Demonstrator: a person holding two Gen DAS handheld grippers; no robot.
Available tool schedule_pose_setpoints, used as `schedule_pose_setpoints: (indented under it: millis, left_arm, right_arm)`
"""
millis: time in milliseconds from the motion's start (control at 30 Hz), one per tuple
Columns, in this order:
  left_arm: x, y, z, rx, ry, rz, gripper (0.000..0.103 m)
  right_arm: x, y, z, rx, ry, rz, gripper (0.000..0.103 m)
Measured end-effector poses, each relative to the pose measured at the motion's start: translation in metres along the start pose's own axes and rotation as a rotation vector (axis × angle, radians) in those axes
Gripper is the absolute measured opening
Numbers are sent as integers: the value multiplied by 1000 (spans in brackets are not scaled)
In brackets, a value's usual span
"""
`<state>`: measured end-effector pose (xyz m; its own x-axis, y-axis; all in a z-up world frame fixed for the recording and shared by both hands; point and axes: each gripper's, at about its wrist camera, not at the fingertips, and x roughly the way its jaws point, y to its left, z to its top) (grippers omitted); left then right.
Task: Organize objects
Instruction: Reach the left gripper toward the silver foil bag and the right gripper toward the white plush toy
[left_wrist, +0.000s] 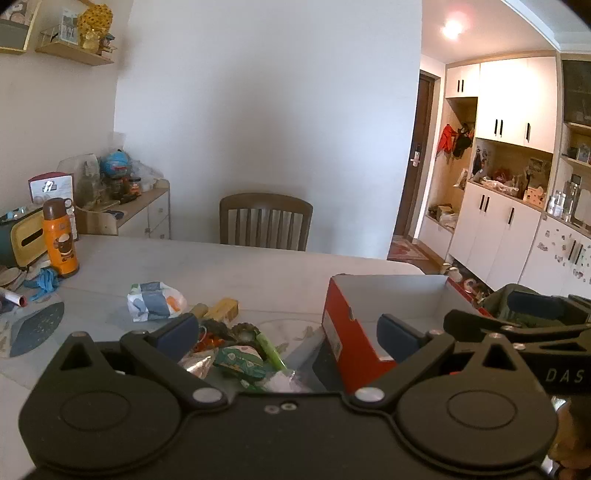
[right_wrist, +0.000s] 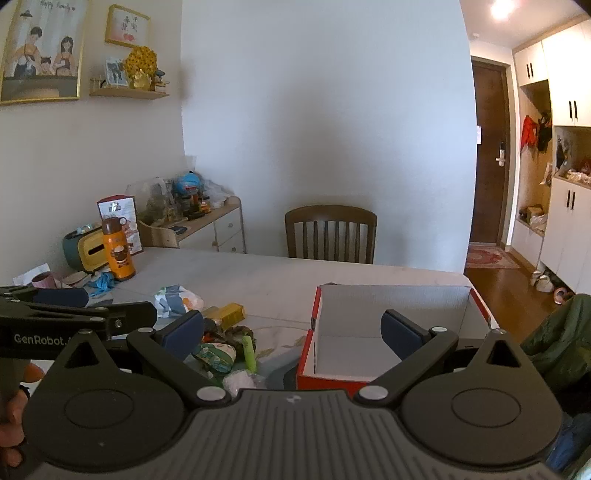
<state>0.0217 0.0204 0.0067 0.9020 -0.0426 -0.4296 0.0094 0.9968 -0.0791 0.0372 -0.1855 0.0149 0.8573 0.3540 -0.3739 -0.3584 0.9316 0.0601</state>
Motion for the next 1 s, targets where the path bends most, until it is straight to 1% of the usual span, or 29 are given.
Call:
schedule_pose_setpoints:
  millis: [233,333,533,600,667,833,1000]
  left_arm:
    - [19,20,6,22,30,-25,102]
    - [32,31,6,20,54,-35,102]
    - [67,60,-2,44,112,-13,102]
    - [82,71,-7,54,140,-1,102]
    - [99,83,-14,53,184,2,102]
    - [133,113,-29,17,281,3,102]
    - [162,137,-38,-14,348,-13,102]
  right_arm:
    - [20,15,2,-7,26,-20,103]
    - [32,21,1,-22,56,-15,103]
    - [62,39,-7,-53,138,22,103]
    - [73,45,-10,-56,166,35,103]
    - [86,49,-13,-58,203,44,103]
    - [117,63,-27,-63,297,79,103]
    - [139,80,-49,-130,374,88,102]
